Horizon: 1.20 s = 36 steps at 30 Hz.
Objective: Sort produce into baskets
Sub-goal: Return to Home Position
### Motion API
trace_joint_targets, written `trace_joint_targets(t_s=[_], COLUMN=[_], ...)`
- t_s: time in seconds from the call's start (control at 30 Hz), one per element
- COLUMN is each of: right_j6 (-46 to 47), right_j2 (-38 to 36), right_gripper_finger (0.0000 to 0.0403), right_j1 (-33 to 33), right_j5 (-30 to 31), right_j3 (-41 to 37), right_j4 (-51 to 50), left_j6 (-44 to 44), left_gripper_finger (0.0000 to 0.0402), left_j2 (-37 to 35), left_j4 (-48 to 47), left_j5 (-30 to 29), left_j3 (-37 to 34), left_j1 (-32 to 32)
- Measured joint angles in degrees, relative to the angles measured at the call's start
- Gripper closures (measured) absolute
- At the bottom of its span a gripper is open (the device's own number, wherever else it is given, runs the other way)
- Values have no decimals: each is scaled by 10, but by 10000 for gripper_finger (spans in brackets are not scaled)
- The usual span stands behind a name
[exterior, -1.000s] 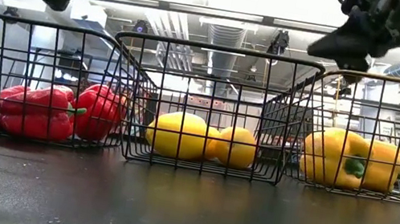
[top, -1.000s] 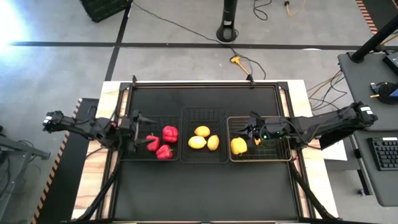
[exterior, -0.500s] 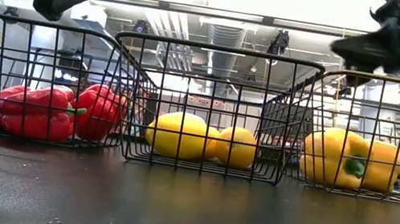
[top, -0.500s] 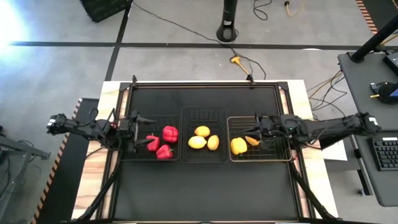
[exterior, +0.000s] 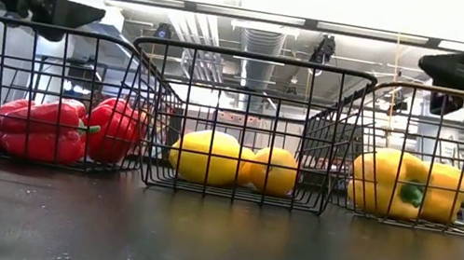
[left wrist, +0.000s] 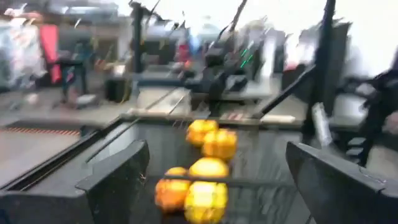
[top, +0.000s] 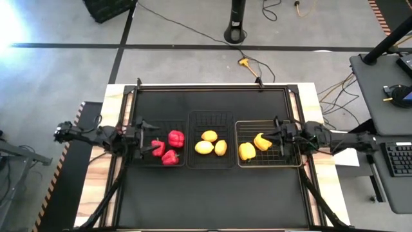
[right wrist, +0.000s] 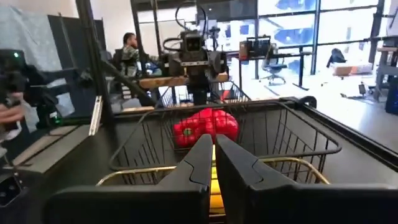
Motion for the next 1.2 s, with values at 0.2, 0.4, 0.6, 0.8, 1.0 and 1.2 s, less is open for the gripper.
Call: trace_joint_targets(t_s=[0.2,0.4,0.6,0.8,1.0,1.2], right_j6=[-15,-19,-21,-45,-75,-56], right_j2=[1,-8,-8,-8,4,16], right_gripper_finger=[390,390,390,390,390,390], right_j1=[0,0,0,-1,-1,-1], right_j5=[-39,-63,-62,-62,-61,-61], right_j3=[0,0,0,-1,-1,-1], right_j4=[31,35,-12,-28,-33,-35], left_j6=[2,-16,-18,-10,-19,-19], left_gripper_finger=[40,41,41,41,41,41], left_j2=[2,0,0,1,3,14], left_j4=[24,35,36,31,7,7], left_j5=[62,166,217,238,249,248], left_j3=[-21,-21,-21,-22,-22,-22], left_j1=[26,98,146,148,148,148])
